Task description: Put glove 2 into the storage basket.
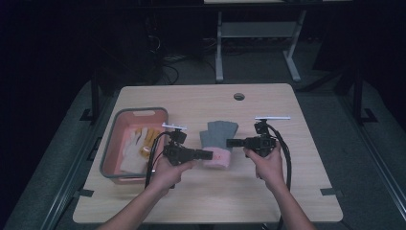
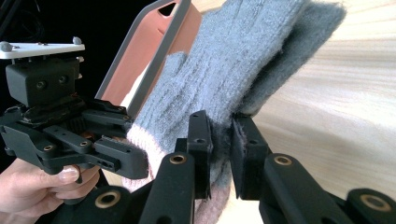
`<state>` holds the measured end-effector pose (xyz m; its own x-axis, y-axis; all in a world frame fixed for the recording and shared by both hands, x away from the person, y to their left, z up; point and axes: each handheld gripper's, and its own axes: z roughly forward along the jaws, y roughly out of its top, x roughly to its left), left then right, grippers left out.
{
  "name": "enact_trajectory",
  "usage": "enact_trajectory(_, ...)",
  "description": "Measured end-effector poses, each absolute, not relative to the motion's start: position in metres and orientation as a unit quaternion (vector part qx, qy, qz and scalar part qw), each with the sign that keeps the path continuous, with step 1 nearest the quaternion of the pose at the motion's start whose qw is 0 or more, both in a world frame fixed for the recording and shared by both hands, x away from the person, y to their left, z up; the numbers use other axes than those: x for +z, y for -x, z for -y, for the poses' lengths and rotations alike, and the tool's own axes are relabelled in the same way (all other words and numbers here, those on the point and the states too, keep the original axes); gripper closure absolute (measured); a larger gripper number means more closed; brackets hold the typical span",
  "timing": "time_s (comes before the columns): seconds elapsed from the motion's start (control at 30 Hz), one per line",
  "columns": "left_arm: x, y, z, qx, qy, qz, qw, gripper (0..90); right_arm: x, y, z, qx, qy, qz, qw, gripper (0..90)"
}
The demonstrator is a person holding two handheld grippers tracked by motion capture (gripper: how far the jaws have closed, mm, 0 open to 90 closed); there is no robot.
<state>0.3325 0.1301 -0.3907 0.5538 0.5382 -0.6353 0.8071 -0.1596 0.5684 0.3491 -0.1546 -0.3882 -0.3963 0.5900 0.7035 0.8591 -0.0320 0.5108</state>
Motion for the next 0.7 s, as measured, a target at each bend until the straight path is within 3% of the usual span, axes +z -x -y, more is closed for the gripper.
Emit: enact_trajectory(0.7,-0.377,-0.333,-0.157,-0.134,-0.743,-0.456,0.47,65.3,-0.377,-0.36,0.13,-0.486,0.513,0.692,0.148,79.1)
